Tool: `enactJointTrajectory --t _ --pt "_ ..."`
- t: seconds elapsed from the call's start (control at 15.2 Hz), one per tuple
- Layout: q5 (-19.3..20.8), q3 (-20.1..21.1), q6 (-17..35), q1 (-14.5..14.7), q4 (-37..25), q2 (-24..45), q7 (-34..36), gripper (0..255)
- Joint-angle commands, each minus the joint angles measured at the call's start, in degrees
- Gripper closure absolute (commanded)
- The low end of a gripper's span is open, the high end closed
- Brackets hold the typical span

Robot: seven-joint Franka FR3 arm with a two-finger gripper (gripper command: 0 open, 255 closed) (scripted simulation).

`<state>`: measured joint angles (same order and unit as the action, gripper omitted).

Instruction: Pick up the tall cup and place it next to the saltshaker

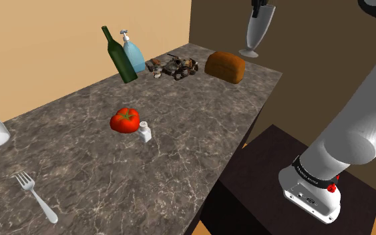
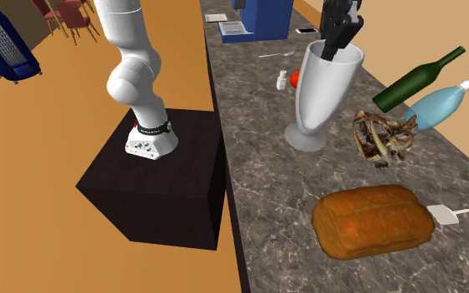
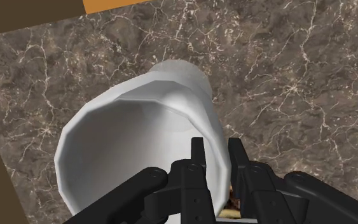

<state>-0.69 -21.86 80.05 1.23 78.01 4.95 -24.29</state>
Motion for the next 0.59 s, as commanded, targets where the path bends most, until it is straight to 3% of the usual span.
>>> enactJointTrajectory --t 0.0,0.53 --pt "0.4 1.4 1.1 1.9 2.1 -1.1 3.3 255" --pt "0.9 6.9 4.4 7.9 8.2 -3.9 14.7 255"
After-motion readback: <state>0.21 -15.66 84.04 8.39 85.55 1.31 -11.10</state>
